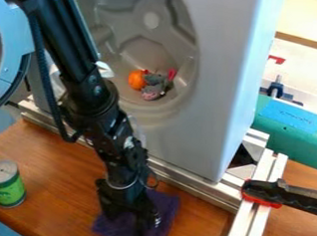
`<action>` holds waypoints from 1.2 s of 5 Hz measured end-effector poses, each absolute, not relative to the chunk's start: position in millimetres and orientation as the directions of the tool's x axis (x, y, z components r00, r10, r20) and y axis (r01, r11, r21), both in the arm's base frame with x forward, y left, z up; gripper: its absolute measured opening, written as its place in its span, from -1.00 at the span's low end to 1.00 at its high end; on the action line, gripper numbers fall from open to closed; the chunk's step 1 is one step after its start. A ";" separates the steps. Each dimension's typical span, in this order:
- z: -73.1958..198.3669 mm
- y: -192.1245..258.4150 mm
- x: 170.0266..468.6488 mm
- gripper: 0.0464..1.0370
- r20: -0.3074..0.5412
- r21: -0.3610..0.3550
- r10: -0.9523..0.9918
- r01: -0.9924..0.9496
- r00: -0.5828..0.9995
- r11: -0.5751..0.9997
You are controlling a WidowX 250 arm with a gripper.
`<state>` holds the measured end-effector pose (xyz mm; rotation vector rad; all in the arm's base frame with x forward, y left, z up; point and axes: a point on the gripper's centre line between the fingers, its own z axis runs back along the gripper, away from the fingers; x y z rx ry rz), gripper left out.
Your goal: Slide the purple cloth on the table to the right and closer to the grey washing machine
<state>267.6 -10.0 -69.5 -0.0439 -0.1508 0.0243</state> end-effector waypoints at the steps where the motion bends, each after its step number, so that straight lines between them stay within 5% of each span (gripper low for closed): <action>1: -69.1 -18.8 292.9 0.93 0.136 -0.018 -0.020 0.023 0.991 1.000; 3: -40.0 -12.3 276.5 0.93 0.098 0.040 -0.014 0.010 0.995 0.999; 4: 4.5 1.1 271.5 0.93 0.198 0.021 0.011 -0.016 0.980 1.000; 6: 37.0 29.0 292.2 0.93 0.222 0.014 0.007 -0.011 0.975 1.000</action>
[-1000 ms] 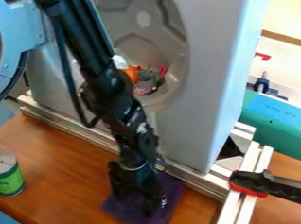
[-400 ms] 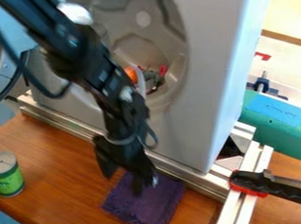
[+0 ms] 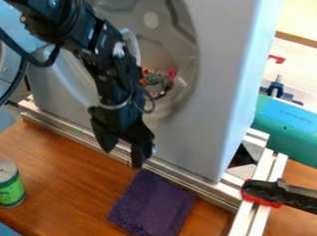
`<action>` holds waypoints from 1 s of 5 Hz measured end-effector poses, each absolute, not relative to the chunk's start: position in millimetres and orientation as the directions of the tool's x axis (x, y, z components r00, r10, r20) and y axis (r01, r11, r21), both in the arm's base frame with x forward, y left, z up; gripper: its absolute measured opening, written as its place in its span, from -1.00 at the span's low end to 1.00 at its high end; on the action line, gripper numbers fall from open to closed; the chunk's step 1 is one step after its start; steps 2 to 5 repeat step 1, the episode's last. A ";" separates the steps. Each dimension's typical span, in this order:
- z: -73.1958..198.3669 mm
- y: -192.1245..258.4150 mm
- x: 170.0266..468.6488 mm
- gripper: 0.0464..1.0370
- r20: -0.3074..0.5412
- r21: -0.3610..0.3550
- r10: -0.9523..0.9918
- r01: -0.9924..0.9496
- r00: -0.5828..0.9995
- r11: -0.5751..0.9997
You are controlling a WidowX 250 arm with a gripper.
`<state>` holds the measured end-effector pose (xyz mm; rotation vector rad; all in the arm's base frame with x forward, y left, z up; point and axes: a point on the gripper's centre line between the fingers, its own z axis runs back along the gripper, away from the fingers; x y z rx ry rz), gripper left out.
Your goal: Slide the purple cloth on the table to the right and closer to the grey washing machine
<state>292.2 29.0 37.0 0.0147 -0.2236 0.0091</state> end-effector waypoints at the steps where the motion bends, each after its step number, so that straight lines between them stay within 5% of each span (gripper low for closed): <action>1: 57.3 43.6 308.7 0.93 0.226 0.017 -0.023 0.020 0.974 1.000; 5: 57.3 43.6 308.7 0.93 0.226 0.017 -0.023 0.020 0.974 1.000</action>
